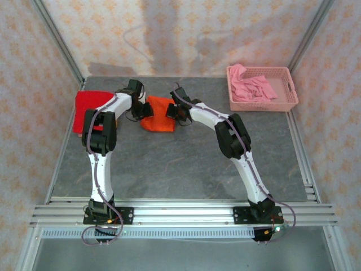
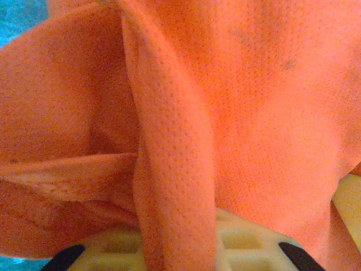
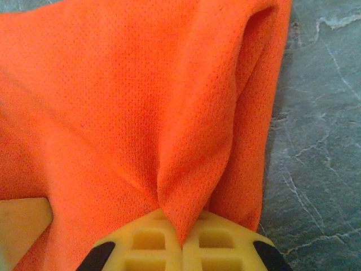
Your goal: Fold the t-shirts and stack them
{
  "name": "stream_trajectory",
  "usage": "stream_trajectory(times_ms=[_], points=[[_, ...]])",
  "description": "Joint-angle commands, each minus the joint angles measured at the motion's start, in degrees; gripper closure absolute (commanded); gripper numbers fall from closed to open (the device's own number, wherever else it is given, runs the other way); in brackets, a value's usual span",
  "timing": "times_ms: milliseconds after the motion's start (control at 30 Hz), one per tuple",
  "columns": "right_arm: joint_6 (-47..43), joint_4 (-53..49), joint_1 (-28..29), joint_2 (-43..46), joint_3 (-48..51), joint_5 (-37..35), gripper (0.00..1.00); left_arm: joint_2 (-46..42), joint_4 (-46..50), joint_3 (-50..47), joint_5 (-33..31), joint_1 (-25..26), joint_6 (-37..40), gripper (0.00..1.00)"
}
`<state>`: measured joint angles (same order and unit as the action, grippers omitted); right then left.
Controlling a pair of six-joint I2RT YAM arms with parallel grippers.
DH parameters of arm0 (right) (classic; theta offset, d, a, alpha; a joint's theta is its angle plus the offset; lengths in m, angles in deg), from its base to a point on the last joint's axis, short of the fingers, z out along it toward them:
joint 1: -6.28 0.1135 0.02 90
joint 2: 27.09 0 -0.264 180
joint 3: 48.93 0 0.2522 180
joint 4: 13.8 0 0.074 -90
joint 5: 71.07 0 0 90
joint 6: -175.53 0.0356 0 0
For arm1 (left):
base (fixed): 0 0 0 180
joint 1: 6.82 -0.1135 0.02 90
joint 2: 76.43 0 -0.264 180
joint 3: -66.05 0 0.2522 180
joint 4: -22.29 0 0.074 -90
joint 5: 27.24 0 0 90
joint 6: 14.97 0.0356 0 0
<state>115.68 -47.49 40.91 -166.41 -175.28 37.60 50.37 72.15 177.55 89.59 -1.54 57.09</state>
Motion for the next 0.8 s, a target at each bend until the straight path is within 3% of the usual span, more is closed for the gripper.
stream_trajectory(times_ms=[0, 67, 200, 367, 467, 567, 767], points=[[0.3, -2.6, -0.3, -1.0, 1.7, 0.4, 0.95, 1.5, -1.4, -0.1, 0.5, 0.7, 0.7, 0.90], [0.4, -2.6, -0.3, -0.7, 1.7, 0.8, 0.95, 1.7, -1.3, 0.0, 0.6, 0.7, 1.0, 1.00], [0.3, -1.6, -0.3, 1.4, 2.8, 1.4, 0.88, 1.2, -2.6, -1.3, -0.1, 0.7, 1.1, 1.00], [-0.6, 1.1, -0.3, 7.7, 6.9, 0.9, 0.52, -1.1, -2.9, -3.4, -5.3, 0.7, 3.3, 1.00], [-1.4, 2.9, -0.3, 12.3, 11.1, -0.5, 0.37, -2.3, -1.3, -3.7, -8.1, 0.7, 5.3, 1.00], [-1.9, 5.2, -0.3, 17.0, 16.0, -1.8, 0.31, -4.1, 0.5, -4.4, -11.2, 0.7, 7.1, 1.00], [-2.5, 7.5, -0.4, 22.5, 22.8, -2.2, 0.28, -9.4, 3.1, -5.5, -15.5, 0.8, 9.4, 1.00]])
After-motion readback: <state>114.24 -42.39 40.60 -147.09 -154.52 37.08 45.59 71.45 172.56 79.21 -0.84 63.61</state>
